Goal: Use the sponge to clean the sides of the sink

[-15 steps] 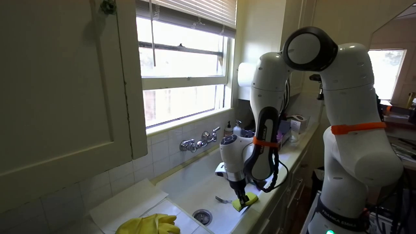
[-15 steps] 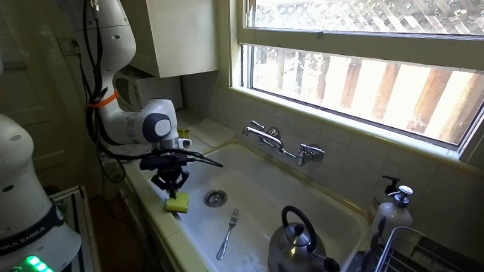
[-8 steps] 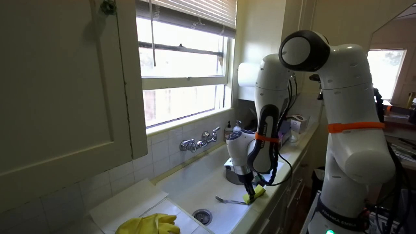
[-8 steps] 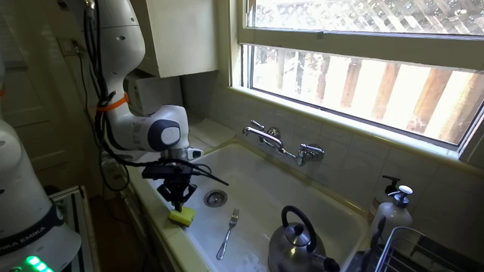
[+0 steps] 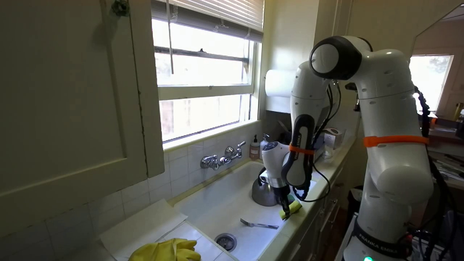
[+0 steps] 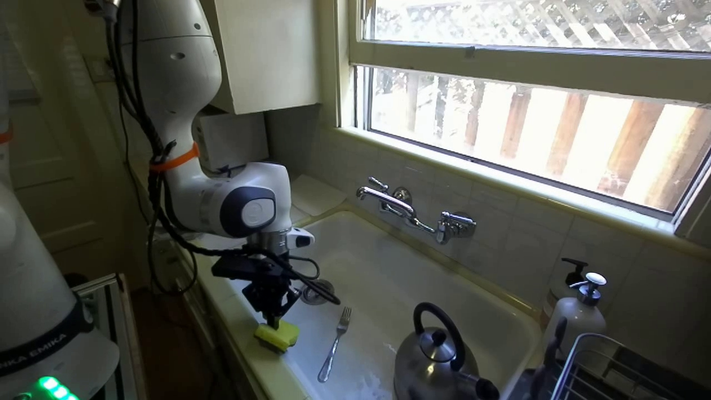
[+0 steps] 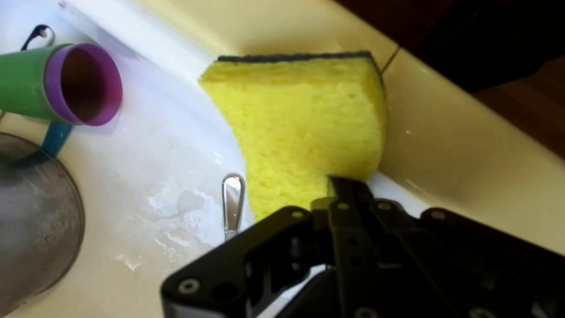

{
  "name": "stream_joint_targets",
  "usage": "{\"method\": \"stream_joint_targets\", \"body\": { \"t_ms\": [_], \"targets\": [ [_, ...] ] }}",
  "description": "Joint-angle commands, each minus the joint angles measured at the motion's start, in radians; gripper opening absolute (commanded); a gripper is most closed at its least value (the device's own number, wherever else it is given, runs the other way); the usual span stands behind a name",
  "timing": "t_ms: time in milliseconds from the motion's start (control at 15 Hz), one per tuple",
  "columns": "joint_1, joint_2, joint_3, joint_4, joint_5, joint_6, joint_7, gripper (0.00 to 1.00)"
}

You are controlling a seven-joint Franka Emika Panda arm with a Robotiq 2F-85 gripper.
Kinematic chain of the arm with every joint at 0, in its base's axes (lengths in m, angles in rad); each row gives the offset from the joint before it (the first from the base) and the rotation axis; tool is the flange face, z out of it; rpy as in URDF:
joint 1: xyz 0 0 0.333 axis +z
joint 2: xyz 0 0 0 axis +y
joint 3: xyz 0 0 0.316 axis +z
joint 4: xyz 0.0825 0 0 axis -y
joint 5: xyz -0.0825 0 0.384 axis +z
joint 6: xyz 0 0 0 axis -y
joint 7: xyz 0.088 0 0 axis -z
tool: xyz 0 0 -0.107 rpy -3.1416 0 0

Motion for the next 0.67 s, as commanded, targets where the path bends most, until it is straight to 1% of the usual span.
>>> {"method": "stream_joint_targets", "body": {
  "t_ms": [0, 133, 333, 600],
  "targets": [
    [-0.023, 0.010, -0.060, -0.011, -0.053, 0.043, 0.055, 0.01],
    [-0.024, 0.010, -0.103, -0.013, -0.074, 0.063, 0.055, 0.01],
    [-0.009, 0.024, -0.187, -0.009, -0.117, 0.114, 0.082, 0.01],
    [-0.021, 0.064, -0.260, 0.006, -0.107, 0.184, 0.089, 0.01]
  ]
}}
